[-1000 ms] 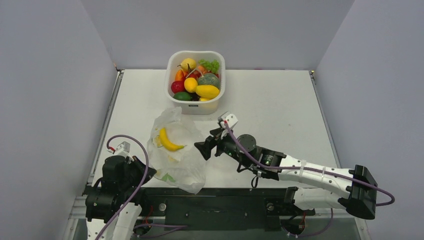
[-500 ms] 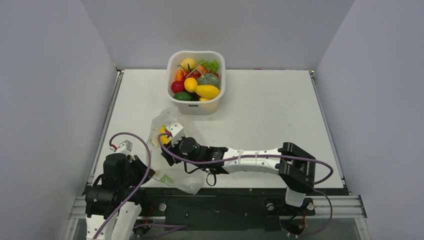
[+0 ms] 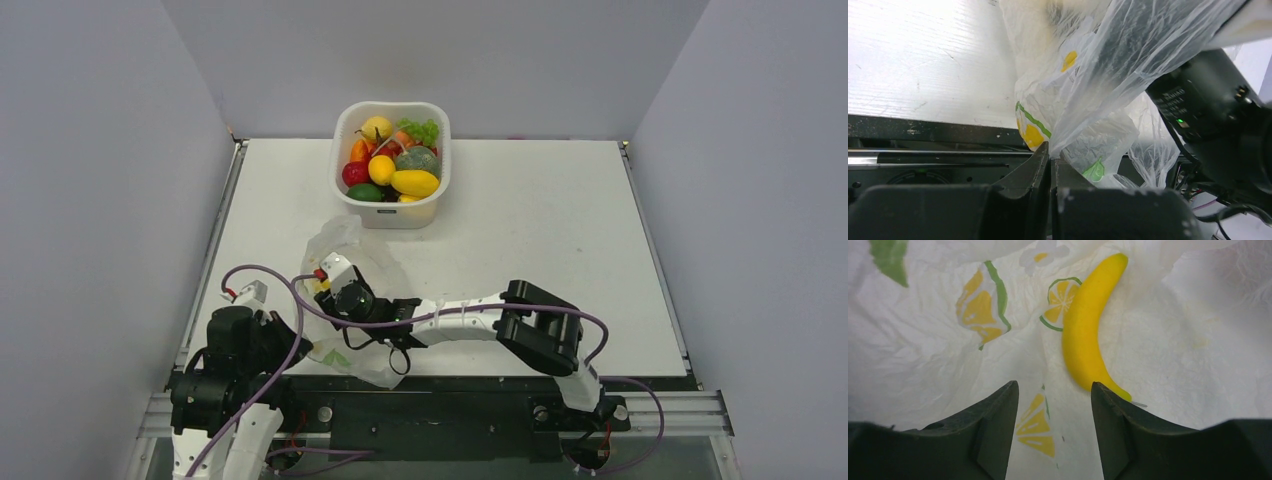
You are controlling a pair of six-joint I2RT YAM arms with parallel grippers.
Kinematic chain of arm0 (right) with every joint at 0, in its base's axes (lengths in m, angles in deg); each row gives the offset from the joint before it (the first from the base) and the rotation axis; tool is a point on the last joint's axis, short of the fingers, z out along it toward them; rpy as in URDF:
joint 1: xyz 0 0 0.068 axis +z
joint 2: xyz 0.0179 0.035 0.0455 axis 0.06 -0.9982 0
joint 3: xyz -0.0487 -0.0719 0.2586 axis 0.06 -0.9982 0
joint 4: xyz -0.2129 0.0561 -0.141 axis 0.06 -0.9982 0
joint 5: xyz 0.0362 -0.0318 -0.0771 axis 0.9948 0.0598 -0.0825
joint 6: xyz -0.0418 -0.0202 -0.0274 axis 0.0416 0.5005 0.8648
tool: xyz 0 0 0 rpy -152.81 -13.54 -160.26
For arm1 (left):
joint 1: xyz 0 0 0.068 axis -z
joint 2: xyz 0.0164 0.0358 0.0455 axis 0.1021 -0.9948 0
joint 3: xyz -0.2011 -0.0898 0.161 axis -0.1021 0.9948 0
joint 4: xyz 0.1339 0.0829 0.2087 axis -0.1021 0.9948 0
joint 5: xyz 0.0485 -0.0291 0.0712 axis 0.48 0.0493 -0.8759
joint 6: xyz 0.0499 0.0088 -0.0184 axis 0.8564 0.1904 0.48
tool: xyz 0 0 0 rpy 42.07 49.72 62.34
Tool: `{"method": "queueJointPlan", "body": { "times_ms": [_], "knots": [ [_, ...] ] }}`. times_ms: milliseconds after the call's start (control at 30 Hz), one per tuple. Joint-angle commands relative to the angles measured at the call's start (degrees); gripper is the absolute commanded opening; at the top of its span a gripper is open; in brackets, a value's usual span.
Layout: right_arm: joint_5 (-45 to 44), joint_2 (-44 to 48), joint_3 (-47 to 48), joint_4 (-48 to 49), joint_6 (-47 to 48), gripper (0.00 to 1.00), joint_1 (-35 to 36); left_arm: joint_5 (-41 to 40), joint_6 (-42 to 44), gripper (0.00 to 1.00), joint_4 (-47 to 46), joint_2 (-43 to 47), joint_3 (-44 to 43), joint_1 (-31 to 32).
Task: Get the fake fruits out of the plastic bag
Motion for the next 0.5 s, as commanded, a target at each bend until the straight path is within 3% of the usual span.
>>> {"method": "queueJointPlan", "body": {
  "times_ms": [0,233,400,467],
  "knots": [
    [-4.29,-2.96,2.45,4.45,2.0,0.52,-0.93,3.35,-0.46,0.0,-2.45,-0.3,-0.02,-0.28],
    [-3.51,-9.25,4.88,7.18,4.22,0.66,-1.21,7.03,-3.68,0.0,-6.1,-0.37,2.71,-0.26],
    [-1.64,-14.07,9.75,4.17,4.6,0.67,-1.78,7.5,-5.8,0.0,-8.52,0.3,3.21,-0.24],
    [-0.72,-16.09,12.26,2.07,4.59,0.63,-2.04,7.92,-6.33,0.0,-9.22,0.6,3.67,-0.24]
  ]
}}
